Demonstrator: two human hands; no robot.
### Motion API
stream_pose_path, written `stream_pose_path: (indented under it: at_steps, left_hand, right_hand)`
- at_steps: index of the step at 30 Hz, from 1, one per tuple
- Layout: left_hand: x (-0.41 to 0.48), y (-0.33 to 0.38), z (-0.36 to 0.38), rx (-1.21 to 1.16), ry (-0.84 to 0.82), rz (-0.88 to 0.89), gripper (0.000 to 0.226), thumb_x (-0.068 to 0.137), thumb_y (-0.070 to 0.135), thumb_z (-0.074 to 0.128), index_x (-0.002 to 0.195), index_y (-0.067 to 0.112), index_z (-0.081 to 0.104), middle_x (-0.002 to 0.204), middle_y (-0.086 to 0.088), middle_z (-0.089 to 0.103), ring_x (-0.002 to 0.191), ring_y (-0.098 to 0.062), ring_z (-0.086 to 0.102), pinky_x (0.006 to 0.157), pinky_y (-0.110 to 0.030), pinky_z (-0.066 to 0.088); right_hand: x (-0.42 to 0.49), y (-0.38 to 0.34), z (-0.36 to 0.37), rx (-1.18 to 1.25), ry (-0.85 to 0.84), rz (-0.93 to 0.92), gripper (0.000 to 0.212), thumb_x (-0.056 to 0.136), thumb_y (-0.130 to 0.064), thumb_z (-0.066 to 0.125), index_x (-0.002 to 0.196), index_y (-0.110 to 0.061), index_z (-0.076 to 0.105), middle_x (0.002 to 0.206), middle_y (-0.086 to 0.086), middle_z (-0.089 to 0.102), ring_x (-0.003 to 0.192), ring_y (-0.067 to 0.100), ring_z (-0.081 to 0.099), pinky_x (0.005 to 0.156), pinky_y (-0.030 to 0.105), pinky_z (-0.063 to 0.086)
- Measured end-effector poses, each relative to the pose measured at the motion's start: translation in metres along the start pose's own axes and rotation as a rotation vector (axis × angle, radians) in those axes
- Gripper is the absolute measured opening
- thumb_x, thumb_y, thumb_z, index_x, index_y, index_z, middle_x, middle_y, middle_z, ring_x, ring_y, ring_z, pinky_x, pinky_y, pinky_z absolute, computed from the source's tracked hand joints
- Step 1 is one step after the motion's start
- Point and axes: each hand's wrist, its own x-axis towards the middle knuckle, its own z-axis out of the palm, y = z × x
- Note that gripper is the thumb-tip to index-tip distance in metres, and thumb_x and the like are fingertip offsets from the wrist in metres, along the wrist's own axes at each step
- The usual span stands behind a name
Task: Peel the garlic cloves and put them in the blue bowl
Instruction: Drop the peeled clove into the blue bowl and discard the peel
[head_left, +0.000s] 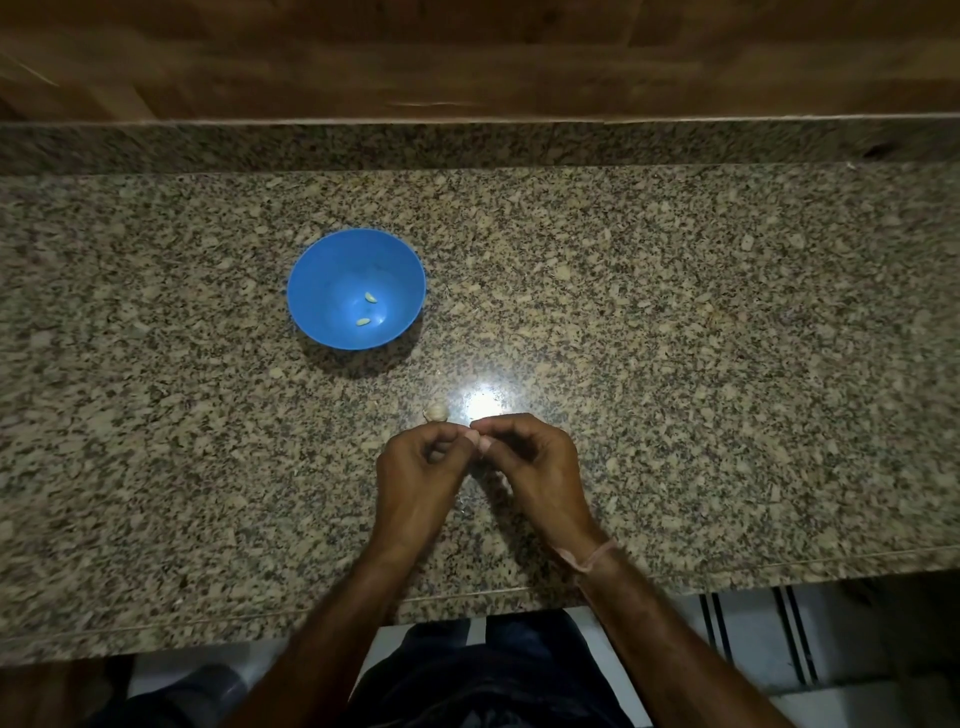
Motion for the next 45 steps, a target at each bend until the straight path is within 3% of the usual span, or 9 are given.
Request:
stream_pose_path:
  at_steps: [8,11,16,22,28,32,36,40,45]
  left_hand:
    - [-0.001,0.003,0.002,-0.051,0.029,-0.027,0.018,0.095,0.009,0.07,0.086,0.02,0.081,0.078,0.006,0.079,0.073,-0.005,0.073,0.066,-0.012,0.052]
    - [-0.001,0.002,0.002,-0.06,0.019,-0.019,0.02,0.095,0.006,0.069,0.086,0.018,0.082,0.08,0.005,0.079,0.075,-0.008,0.074,0.067,-0.011,0.052]
    - [0.003,-0.006,0.002,-0.09,-0.039,-0.056,0.018,0.096,0.009,0.068,0.09,0.017,0.083,0.084,-0.002,0.08,0.084,-0.028,0.076,0.076,-0.038,0.06]
    - [0.006,-0.013,0.003,-0.015,-0.056,-0.031,0.015,0.097,0.018,0.071,0.088,0.021,0.082,0.083,0.004,0.08,0.083,-0.017,0.076,0.079,-0.031,0.06]
    - [0.007,-0.019,0.005,-0.109,-0.056,-0.105,0.014,0.098,0.015,0.07,0.092,0.011,0.081,0.084,-0.007,0.08,0.084,-0.029,0.077,0.081,-0.05,0.061]
    - [0.008,-0.02,0.003,-0.086,-0.061,-0.087,0.01,0.097,0.014,0.071,0.095,0.014,0.081,0.086,-0.003,0.08,0.085,-0.025,0.077,0.082,-0.047,0.063]
    - [0.003,-0.019,0.005,0.037,-0.013,0.001,0.014,0.098,0.016,0.07,0.092,0.021,0.081,0.082,0.008,0.079,0.079,-0.01,0.075,0.074,-0.027,0.06]
    - [0.004,-0.019,0.006,0.15,-0.014,0.057,0.016,0.1,0.018,0.067,0.091,0.022,0.08,0.08,0.011,0.078,0.077,-0.004,0.073,0.071,-0.023,0.057]
    - [0.002,-0.017,0.008,0.132,-0.002,0.1,0.018,0.099,0.009,0.065,0.093,0.02,0.078,0.084,0.01,0.078,0.08,-0.003,0.073,0.072,-0.019,0.057]
  right_hand:
    - [0.0,0.0,-0.001,-0.118,0.014,-0.059,0.019,0.094,0.003,0.072,0.106,-0.012,0.076,0.1,0.0,0.077,0.097,0.022,0.073,0.088,0.034,0.061]
    - [0.0,0.001,-0.002,-0.149,-0.002,-0.07,0.017,0.095,-0.001,0.073,0.106,-0.014,0.076,0.102,-0.002,0.078,0.099,0.02,0.074,0.089,0.039,0.062]
    - [0.0,0.004,-0.003,-0.208,0.019,-0.082,0.017,0.095,-0.001,0.073,0.105,-0.014,0.077,0.1,-0.004,0.078,0.096,0.017,0.075,0.087,0.045,0.063]
    - [0.001,0.007,-0.004,-0.378,0.008,-0.187,0.017,0.094,-0.002,0.074,0.105,-0.014,0.077,0.102,-0.007,0.074,0.099,0.013,0.071,0.086,0.041,0.06]
    - [0.002,0.009,-0.005,-0.358,0.015,-0.149,0.012,0.095,-0.006,0.073,0.1,-0.016,0.077,0.094,-0.007,0.075,0.089,0.015,0.073,0.079,0.045,0.062]
    - [-0.001,0.007,-0.005,-0.274,0.0,-0.117,0.012,0.097,-0.003,0.071,0.101,-0.012,0.076,0.093,-0.003,0.076,0.09,0.017,0.074,0.08,0.037,0.063]
    - [0.001,0.008,-0.005,-0.304,-0.012,-0.119,0.01,0.096,-0.005,0.073,0.099,-0.013,0.077,0.093,-0.005,0.076,0.09,0.016,0.073,0.08,0.034,0.061]
    - [-0.001,0.009,-0.002,-0.22,0.003,-0.082,0.01,0.096,-0.002,0.07,0.095,-0.011,0.075,0.089,0.001,0.076,0.087,0.023,0.074,0.079,0.045,0.064]
    - [-0.001,0.008,-0.001,-0.041,0.034,0.014,0.01,0.095,0.002,0.071,0.095,-0.007,0.076,0.09,0.01,0.077,0.09,0.031,0.075,0.083,0.045,0.064]
